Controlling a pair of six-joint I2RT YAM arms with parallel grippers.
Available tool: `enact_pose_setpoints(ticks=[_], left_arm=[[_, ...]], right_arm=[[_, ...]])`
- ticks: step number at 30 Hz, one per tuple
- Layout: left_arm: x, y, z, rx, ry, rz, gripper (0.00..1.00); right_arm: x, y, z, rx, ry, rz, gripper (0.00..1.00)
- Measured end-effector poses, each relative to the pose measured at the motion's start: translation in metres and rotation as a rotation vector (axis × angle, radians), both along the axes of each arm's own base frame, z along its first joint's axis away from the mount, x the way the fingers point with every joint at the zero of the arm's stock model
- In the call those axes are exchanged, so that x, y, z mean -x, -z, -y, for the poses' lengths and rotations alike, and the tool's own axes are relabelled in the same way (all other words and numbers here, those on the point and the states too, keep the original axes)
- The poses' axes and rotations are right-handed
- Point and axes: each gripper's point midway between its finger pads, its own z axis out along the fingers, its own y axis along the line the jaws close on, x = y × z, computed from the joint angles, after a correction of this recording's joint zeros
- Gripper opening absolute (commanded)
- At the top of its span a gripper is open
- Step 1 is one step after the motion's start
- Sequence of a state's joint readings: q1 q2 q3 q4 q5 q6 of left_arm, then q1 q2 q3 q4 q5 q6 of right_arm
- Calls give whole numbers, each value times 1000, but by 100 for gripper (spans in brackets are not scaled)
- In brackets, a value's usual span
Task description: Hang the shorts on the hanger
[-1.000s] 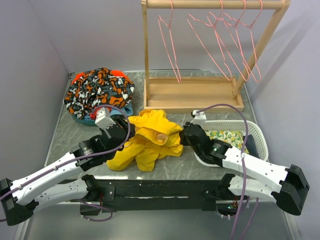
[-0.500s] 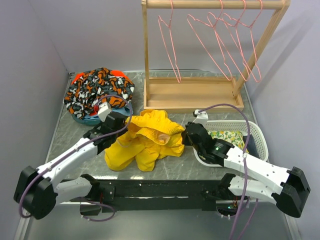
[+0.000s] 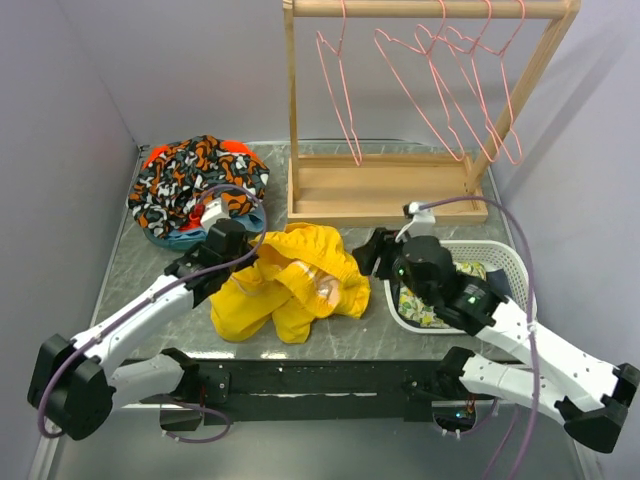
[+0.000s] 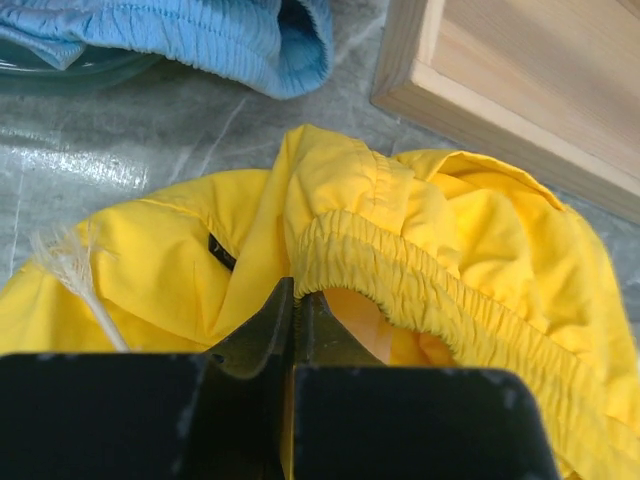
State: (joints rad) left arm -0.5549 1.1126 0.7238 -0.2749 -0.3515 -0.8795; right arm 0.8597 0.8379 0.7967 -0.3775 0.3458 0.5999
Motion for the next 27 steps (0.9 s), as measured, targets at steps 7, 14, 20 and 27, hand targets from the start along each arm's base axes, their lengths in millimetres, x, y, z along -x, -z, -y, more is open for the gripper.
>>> enact_pose_setpoints(ticks=[7,14,20,27], left_arm=[[13,-32,1,24,54,23,1],[17,-45,2,12,87,17,1],[20,-45,0,-15,100,0,1],[18,-54,1,-25,112,13,1]], right_arm=[[-11,-117,-10,-90,-29,169,74],[-91,-205,-14,-15,66,301,73],[-158,-207,-23,101,78,310,71],[-211,-186,-35,205,73,283,60]])
